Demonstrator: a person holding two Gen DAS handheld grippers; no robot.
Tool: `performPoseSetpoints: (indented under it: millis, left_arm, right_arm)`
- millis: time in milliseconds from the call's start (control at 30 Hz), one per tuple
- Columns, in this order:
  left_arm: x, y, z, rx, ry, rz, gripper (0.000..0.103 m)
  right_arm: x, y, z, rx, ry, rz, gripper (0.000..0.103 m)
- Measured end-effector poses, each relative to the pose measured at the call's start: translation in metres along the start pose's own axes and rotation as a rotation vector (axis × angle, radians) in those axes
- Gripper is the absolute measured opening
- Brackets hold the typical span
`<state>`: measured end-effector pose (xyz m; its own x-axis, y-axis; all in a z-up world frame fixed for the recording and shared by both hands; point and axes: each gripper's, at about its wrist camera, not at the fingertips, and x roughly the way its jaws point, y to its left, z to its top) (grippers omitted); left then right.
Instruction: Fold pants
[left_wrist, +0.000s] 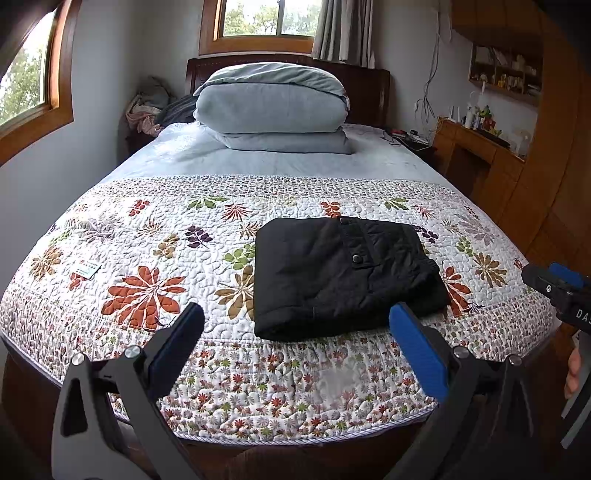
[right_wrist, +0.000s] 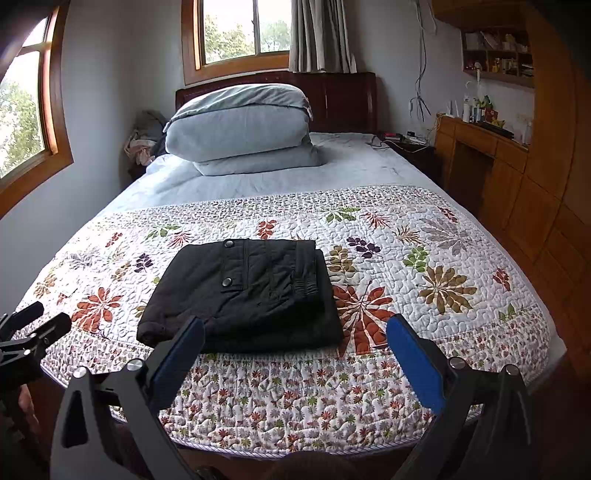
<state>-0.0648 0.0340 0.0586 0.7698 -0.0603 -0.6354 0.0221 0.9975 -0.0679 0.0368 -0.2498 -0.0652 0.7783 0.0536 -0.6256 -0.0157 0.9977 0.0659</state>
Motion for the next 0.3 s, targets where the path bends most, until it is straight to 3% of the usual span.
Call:
performPoseSetpoints:
  millis: [300]
  left_arm:
    - [-0.0009, 0.0016, 0.0018, -0.013, 0.001, -0.011, 0.1]
  right_arm:
    - [-0.0006, -0.0005, -0.0008, 0.0, 0.002, 0.002, 0.1]
